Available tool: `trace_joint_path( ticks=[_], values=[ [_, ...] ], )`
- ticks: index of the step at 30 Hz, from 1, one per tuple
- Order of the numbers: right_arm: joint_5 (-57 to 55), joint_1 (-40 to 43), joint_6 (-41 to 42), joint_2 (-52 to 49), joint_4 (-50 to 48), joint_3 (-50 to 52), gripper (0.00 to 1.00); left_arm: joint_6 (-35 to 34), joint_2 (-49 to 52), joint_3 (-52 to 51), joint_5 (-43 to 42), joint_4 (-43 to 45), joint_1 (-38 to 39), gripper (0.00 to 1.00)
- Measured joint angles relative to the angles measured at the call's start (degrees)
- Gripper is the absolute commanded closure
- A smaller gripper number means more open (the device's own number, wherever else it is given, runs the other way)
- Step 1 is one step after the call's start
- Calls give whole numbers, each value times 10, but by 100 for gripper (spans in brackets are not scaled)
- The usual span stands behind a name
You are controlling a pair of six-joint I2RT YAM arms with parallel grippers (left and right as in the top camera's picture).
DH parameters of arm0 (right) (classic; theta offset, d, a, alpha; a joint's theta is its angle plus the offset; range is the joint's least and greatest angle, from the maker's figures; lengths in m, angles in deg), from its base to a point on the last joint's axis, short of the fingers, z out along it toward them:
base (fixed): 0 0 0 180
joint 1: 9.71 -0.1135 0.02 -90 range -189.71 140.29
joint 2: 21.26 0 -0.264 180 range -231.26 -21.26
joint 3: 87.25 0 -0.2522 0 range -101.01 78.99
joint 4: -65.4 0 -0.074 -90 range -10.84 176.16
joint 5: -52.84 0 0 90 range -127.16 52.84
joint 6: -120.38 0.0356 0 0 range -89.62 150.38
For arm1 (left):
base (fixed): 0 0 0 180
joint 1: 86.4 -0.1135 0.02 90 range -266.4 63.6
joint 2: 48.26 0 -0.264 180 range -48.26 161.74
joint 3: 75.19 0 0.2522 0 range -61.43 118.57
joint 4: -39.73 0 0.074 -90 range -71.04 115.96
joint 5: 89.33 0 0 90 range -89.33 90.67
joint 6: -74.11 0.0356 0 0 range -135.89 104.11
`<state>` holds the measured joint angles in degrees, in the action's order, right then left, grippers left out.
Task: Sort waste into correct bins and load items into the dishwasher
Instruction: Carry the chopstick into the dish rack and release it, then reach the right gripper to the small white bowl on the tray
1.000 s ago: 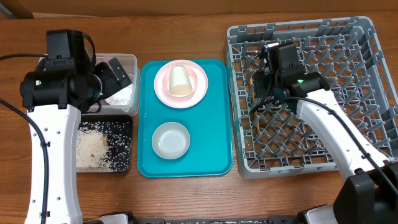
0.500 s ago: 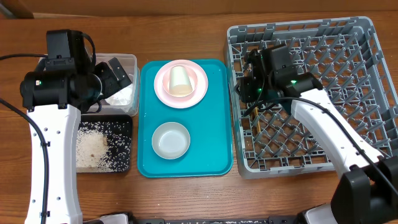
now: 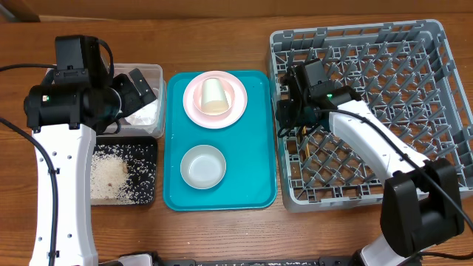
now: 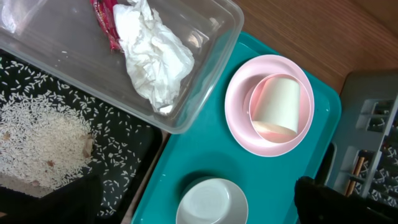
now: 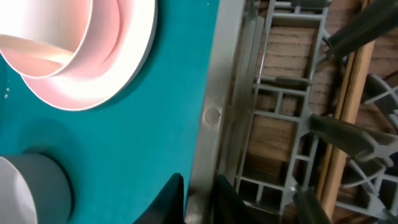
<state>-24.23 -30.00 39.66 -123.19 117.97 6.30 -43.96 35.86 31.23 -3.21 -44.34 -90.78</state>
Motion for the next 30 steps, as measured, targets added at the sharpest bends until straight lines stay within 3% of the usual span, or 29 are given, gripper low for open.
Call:
trace_joint_path(
  ticks=[7,17,19,20,22,30],
  values=[
    [-9,0,98,-3,-27,2,94,0,0,0,0,0,0,0],
    [-12,0,122,-5,-30,2,92,0,0,0,0,0,0,0],
    [-12,0,122,-5,-30,2,83,0,0,0,0,0,0,0],
    [-12,0,123,-5,-29,2,71,0,0,0,0,0,0,0],
    [-8,-1,129,-5,-29,2,58,0,0,0,0,0,0,0],
    [1,-4,120,5,-26,-12,57,0,0,0,0,0,0,0]
  ],
)
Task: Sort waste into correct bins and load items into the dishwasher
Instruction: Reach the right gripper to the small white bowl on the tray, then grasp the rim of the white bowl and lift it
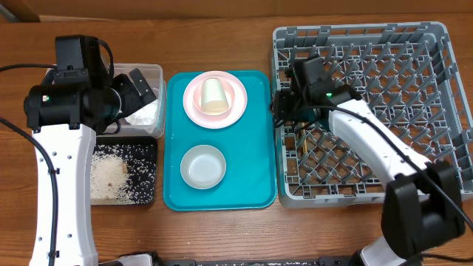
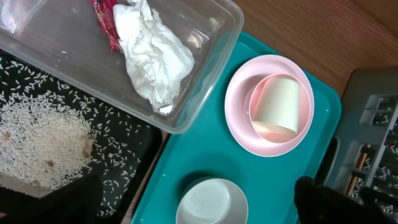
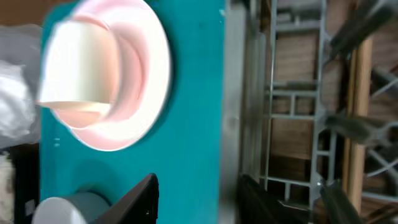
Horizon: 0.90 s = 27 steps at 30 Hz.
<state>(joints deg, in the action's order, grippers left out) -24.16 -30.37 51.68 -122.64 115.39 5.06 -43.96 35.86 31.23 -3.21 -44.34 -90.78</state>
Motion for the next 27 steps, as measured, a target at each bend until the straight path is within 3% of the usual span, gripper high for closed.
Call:
trace_joint_path(
  ticks=[5,10,18,27],
  values=[
    [13,-16,-19,81,7,-37,57,0,0,0,0,0,0,0],
    [34,-125,-52,117,8,-47,57,0,0,0,0,0,0,0],
    [-42,-354,-117,50,0,-47,56,0,0,0,0,0,0,0],
    [-88,-408,-152,-79,-34,-47,55,0,0,0,0,0,0,0]
  ],
)
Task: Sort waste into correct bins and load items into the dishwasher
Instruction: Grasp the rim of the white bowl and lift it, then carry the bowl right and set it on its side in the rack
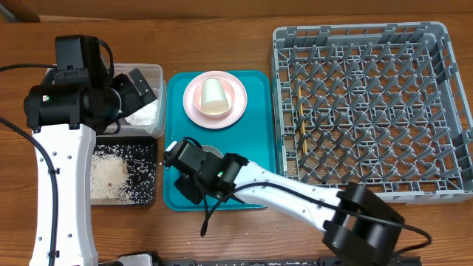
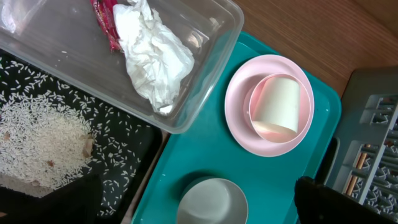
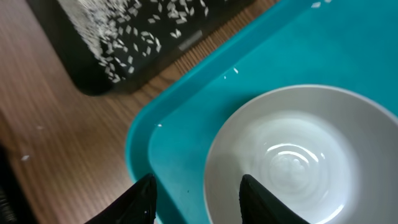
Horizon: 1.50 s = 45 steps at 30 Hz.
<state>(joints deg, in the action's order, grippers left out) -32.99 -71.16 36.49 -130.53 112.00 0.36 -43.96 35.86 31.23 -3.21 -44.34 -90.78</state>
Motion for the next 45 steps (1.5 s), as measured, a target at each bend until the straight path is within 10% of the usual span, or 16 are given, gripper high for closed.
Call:
trace_joint_path(
  ticks=[14,34,45],
  values=[
    [-1,0,-4,-42,8,0,92,0,0,0,0,0,0,0],
    [-6,14,16,81,54,0,96,0,0,0,0,0,0,0],
    [249,365,70,316,200,0,96,0,0,0,0,0,0,0]
  ],
)
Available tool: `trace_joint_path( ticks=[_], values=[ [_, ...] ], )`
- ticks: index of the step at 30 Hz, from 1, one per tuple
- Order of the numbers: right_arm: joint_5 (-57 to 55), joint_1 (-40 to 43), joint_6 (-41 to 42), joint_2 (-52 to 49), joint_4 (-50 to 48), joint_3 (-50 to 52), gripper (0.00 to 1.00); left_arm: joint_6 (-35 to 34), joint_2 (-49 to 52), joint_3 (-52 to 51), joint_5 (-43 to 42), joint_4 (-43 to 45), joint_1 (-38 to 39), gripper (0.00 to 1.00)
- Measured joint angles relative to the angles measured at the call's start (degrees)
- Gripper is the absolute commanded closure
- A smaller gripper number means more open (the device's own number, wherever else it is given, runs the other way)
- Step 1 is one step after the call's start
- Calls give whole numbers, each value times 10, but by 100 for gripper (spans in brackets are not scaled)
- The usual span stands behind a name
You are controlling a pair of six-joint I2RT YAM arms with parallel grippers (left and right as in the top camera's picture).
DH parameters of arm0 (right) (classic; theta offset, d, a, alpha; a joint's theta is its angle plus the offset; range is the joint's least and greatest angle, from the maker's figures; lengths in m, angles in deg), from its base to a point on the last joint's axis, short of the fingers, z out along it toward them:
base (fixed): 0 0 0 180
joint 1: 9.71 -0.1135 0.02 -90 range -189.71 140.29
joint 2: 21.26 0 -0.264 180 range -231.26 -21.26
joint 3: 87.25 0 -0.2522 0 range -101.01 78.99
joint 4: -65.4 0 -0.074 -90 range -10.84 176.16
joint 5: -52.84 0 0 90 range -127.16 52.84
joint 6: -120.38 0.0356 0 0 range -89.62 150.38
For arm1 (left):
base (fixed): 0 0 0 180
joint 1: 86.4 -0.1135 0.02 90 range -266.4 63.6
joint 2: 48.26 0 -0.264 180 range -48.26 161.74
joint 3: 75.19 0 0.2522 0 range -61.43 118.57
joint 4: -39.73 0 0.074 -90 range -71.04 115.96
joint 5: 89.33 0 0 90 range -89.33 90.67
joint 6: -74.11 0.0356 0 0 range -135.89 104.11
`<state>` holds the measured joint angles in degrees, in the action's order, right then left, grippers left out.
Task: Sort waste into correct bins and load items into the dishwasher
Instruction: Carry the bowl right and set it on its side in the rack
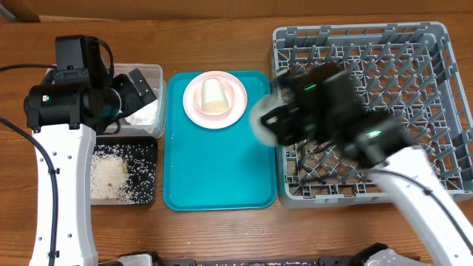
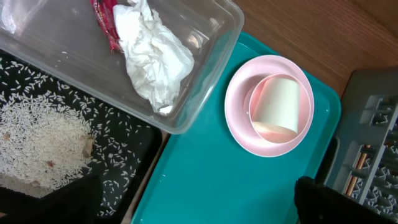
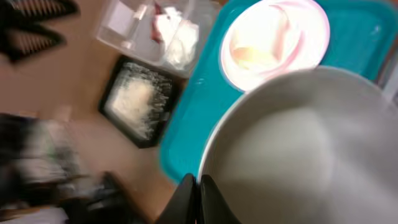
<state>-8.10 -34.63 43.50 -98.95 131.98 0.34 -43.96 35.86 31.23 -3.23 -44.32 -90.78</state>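
A white bowl point(image 3: 298, 155) hangs in the air with my right gripper point(image 3: 198, 196) shut on its rim. Overhead, the bowl point(image 1: 262, 122) and the right gripper point(image 1: 272, 118) are blurred, over the gap between the teal tray point(image 1: 222, 170) and the grey dish rack point(image 1: 443, 111). A pink plate point(image 1: 235, 100) with a cream cup point(image 1: 213, 92) lying on it sits at the tray's far end. My left gripper point(image 2: 193, 208) stands open above the bins with nothing between its fingers point(image 2: 336, 202).
A clear bin point(image 1: 151, 70) holds a crumpled tissue point(image 2: 152, 56) and a red wrapper. In front of it lies a black tray point(image 1: 144, 174) with rice. The rack's upright pegs fill the right side of the table.
The right gripper was open over the white bowl on the tray's near half. Now it is shut on the bowl's rim, and the bowl is off the tray, by the rack's left edge. The left arm is unchanged.
My right gripper was first at the rack's left edge, near the chopsticks lying in it, and stayed there a second later. Then it stood open over the white bowl on the tray. Now it holds the bowl up beside the rack. The left arm never moved.
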Motion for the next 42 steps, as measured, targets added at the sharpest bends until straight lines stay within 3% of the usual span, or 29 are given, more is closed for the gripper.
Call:
trace_joint_path(
  ticks=[3,7,14,23,37,42],
  values=[
    [186,158,2,2,14,13,96,0,0,0,0,0,0,0],
    [347,277,-7,2,-9,68,96,0,0,0,0,0,0,0],
    [501,313,-16,2,-54,172,96,0,0,0,0,0,0,0],
    [536,313,-45,2,-87,269,96,0,0,0,0,0,0,0],
    [509,364,-54,2,-93,318,96,0,0,0,0,0,0,0],
    [546,366,-54,2,-98,333,96,0,0,0,0,0,0,0]
  ],
)
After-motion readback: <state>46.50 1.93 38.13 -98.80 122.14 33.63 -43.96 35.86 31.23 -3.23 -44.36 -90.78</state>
